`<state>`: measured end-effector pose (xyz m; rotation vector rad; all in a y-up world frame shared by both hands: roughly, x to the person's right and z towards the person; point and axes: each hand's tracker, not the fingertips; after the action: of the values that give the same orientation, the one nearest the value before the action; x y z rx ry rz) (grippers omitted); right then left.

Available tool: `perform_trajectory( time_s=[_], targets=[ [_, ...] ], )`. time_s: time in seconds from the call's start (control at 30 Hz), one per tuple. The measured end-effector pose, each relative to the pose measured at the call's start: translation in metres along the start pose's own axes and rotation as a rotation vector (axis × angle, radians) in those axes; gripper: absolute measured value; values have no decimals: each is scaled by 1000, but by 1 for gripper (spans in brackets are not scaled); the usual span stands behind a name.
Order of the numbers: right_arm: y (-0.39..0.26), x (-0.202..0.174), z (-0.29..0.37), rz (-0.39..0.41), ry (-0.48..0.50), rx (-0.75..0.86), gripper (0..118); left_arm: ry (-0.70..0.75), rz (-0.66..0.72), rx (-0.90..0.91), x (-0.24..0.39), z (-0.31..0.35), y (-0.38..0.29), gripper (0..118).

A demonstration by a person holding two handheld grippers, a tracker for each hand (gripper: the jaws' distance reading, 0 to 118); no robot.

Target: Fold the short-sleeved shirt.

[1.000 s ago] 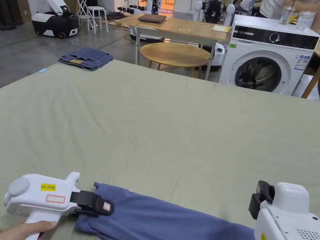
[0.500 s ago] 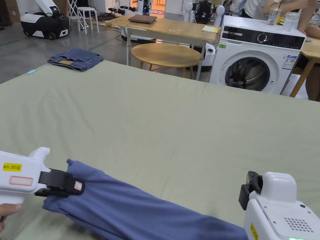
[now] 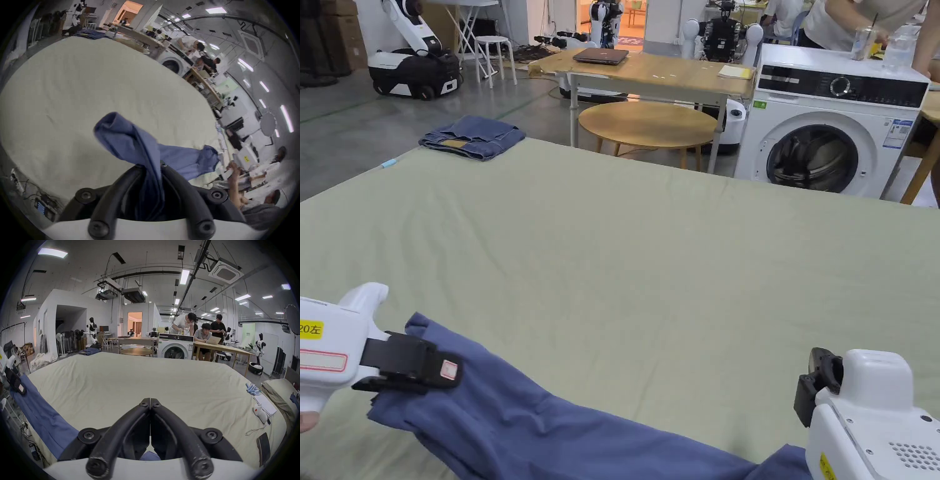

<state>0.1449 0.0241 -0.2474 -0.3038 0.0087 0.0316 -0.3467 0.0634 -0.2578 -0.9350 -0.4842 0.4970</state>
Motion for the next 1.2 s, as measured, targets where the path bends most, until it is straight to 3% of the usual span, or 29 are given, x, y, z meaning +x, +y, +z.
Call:
perform_trajectory(
  time_s=[0.27, 0.57, 0.83, 0.9, 0.97, 1.03, 1.2],
  targets=[
    [-4, 7, 7, 3, -21, -10, 0, -235, -1, -64, 67, -66, -1, 2],
    [-8, 20, 12, -10, -55, -45, 0, 12, -78, -352, 97, -202, -23, 2],
    [-14, 24, 14, -3, -61, -73, 0, 52, -76, -404, 99, -227, -39, 2],
    [-15, 22, 14, 2, -61, -76, 0, 37, -60, -403, 98, -224, -39, 8],
    [-17, 22, 14, 0, -57, -80, 0, 1, -34, -401, 96, -220, -37, 32],
    [-18, 22, 14, -5, -53, -83, 0, -19, -51, -387, 105, -210, -37, 45],
    [-20, 24, 17, -15, -52, -89, 0, -86, -119, -321, 123, -177, -27, 49]
  ],
)
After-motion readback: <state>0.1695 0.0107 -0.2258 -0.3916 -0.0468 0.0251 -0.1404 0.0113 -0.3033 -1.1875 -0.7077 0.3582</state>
